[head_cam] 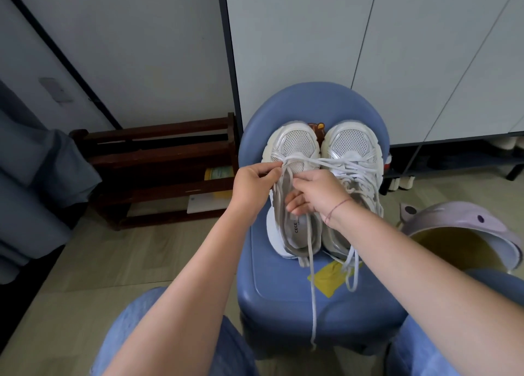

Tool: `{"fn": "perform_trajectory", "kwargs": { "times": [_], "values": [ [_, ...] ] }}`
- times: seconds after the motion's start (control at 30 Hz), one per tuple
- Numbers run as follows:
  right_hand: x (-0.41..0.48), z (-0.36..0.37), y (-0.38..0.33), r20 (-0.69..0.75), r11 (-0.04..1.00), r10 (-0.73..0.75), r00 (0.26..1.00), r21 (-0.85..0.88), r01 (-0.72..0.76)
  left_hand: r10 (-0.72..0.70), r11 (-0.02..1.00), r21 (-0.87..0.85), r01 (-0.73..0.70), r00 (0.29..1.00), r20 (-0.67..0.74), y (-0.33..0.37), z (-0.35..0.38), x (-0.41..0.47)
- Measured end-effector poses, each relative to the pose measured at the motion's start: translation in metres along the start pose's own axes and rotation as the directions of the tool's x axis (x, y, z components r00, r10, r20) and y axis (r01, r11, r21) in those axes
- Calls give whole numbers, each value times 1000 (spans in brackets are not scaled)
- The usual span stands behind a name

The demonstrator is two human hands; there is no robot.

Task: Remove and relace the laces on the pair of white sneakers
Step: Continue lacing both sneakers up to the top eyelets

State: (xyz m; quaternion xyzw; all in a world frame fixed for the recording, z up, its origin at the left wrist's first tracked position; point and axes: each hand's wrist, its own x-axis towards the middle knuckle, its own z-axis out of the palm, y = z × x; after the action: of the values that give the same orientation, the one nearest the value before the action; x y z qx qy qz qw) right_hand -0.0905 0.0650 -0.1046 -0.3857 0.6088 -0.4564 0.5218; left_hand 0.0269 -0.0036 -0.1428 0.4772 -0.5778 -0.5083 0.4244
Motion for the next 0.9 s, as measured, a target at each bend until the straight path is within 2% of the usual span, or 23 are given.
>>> {"fn": "perform_trajectory", "kwargs": {
  "times": [0.1, 0.23, 0.67, 0.9],
  "values": [
    [8, 3, 4, -29, 1000, 29, 999, 10, -29, -4, 1000, -8, 4, 1000, -6, 0, 1, 0],
    [8, -3, 7, 2, 1000, 9, 1000, -19, -9, -9, 1000, -19, 9, 1000, 5, 0, 0, 0],
    [-61, -28, 19, 272, 975, 214, 938, -115, -189, 26, 999, 31, -25, 999, -42, -1, 6, -2],
    [-110, -31, 35, 443, 957, 288, 849, -94, -276, 18, 999, 36, -17, 999, -36, 0, 6, -2]
  ]
}}
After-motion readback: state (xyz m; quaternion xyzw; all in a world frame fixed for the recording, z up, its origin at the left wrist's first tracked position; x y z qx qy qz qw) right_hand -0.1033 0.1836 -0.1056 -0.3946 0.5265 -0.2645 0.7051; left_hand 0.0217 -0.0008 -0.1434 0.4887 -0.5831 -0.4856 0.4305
